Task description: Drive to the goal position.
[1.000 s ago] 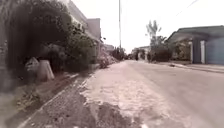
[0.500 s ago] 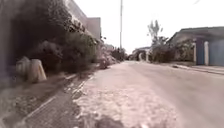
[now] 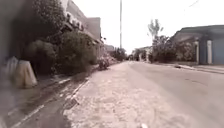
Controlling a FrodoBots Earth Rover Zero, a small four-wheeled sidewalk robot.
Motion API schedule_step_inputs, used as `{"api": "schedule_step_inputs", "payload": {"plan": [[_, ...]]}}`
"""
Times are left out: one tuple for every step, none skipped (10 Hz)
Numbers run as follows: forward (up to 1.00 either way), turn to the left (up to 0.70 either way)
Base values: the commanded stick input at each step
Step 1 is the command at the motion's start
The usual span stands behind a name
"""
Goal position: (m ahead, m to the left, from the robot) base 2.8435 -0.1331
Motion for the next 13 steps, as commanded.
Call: {"api": "schedule_step_inputs", "payload": {"plan": [[0.7, 0.0], [0.7, 0.0], [0.7, 0.0], [0.7, 0.0], [0.7, 0.0], [0.7, 0.0], [0.7, 0.0], [0.7, 0.0], [0.7, 0.0], [0.7, -0.12], [0.7, -0.3], [0.7, -0.17], [0.7, -0.04]]}}
